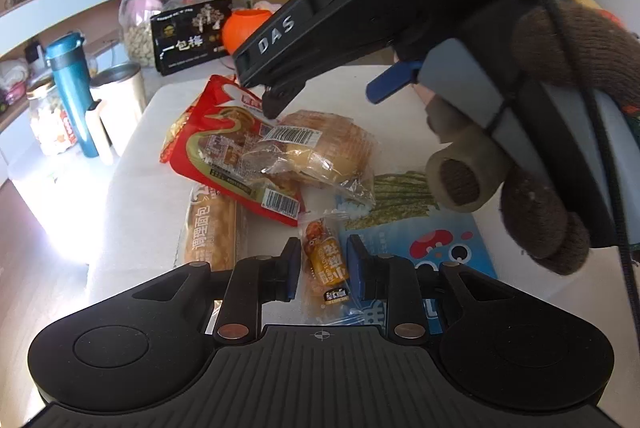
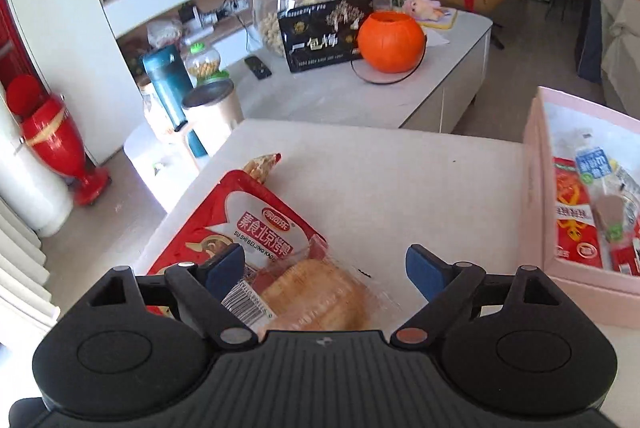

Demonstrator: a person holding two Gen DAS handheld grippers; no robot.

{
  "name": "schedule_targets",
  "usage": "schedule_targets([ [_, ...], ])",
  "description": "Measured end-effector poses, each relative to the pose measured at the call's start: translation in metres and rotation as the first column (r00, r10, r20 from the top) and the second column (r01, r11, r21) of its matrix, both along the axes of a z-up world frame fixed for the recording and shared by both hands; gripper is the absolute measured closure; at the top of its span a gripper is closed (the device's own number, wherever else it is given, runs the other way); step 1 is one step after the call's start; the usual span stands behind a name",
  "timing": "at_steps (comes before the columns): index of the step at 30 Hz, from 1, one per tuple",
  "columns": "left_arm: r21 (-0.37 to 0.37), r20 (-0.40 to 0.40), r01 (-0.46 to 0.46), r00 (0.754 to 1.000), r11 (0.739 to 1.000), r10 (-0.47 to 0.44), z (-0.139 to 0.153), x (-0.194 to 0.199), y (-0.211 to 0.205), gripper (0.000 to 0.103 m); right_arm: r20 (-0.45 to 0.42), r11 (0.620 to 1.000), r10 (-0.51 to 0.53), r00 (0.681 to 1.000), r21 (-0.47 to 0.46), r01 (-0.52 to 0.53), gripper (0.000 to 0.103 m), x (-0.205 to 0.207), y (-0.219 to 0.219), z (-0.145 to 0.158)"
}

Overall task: Organize snacks
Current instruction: 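Move both grippers from the box back to the snack pile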

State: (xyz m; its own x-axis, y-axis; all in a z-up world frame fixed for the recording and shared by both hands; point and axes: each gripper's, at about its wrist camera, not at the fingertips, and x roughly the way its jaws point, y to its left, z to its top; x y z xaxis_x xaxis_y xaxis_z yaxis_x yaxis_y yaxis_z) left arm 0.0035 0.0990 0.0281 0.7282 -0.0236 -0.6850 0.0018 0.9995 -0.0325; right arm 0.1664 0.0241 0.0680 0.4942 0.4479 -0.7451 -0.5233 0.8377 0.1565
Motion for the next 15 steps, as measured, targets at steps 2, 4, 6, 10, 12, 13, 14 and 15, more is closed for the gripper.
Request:
schedule_targets([
  [2, -0.009, 0.002, -0.003, 1.0, 1.0, 0.003, 0.0, -0.001, 0.0, 0.074, -0.038, 0.998, 0.032, 0.999, -0.047, -0.034, 0.018, 0.006, 0.012, -0.009],
  [4, -0.017, 0.004, -0.002, 1.0, 1.0, 0.002, -0.001, 0.0, 0.001, 0.074, -0.032, 0.996, 0.059, 0.998, -0.07, -0.061, 0.021, 0.0, 0.008, -0.013],
  [6, -0.04, 0.003, -0.001, 1.0, 0.999, 0.001, -0.001, 0.002, 0.002, 0.073, 0.014, 0.988, 0.08, 0.997, -0.135, -0.077, 0.026, -0.011, -0.005, -0.017],
  [10, -0.11, 0.001, 0.014, 1.0, 0.994, -0.014, -0.002, 0.004, 0.001, 0.073, 0.079, 0.979, 0.077, 0.994, -0.195, -0.06, 0.039, -0.031, -0.047, -0.02],
  [12, -0.139, 0.005, 0.034, 0.999, 0.99, -0.034, -0.003, 0.004, -0.003, 0.073, 0.057, 0.985, 0.052, 0.997, -0.166, -0.042, 0.046, -0.037, -0.074, -0.019],
  [13, -0.146, 0.007, 0.043, 0.999, 0.988, -0.042, -0.004, 0.005, -0.006, 0.074, 0.059, 0.987, 0.03, 0.998, -0.158, -0.02, 0.047, -0.041, -0.089, -0.018],
  [14, -0.152, 0.006, 0.051, 0.999, 0.987, -0.051, -0.005, 0.006, -0.01, 0.074, 0.073, 0.986, 0.01, 0.997, -0.165, 0.002, 0.047, -0.045, -0.101, -0.018],
  [15, -0.157, 0.006, 0.058, 0.998, 0.986, -0.058, -0.005, 0.007, -0.013, 0.074, 0.098, 0.983, -0.005, 0.995, -0.182, 0.023, 0.047, -0.049, -0.111, -0.019],
])
